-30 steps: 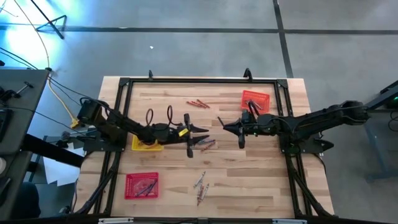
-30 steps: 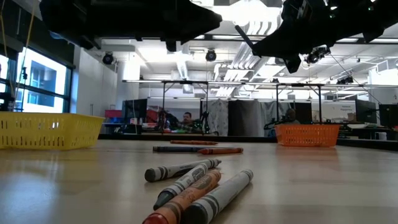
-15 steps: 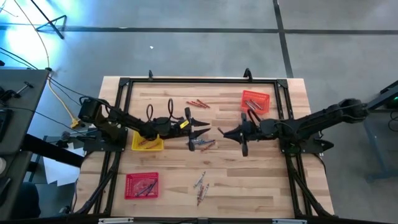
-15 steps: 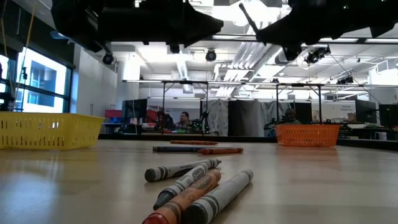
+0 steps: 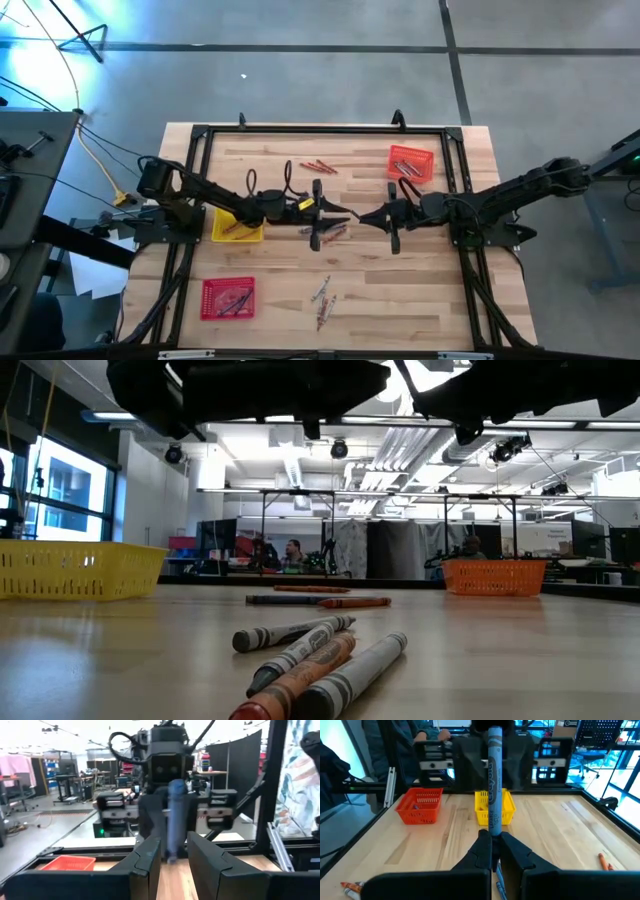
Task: Sort crayons
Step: Put the blue crayon into the red bin
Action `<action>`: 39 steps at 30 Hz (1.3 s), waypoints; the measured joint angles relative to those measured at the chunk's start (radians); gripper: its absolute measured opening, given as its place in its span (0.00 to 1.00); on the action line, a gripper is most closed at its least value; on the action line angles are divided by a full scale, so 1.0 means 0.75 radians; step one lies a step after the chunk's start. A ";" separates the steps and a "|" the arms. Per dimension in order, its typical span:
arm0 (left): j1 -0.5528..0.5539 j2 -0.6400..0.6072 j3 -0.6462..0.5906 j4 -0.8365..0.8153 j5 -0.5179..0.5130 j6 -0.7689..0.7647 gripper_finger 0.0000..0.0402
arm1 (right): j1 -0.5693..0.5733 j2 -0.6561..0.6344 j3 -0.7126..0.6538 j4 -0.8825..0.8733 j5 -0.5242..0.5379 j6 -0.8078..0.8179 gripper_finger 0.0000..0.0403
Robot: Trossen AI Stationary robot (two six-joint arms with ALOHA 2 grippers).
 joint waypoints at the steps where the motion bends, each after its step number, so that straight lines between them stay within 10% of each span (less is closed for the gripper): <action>1: 0.000 0.000 0.000 0.002 0.000 0.000 0.21 | 0.000 0.000 0.000 0.003 0.000 0.000 0.01; 39: -0.002 0.001 0.114 -0.075 0.014 -0.070 0.42 | 0.000 0.000 0.001 0.086 -0.009 -0.001 0.01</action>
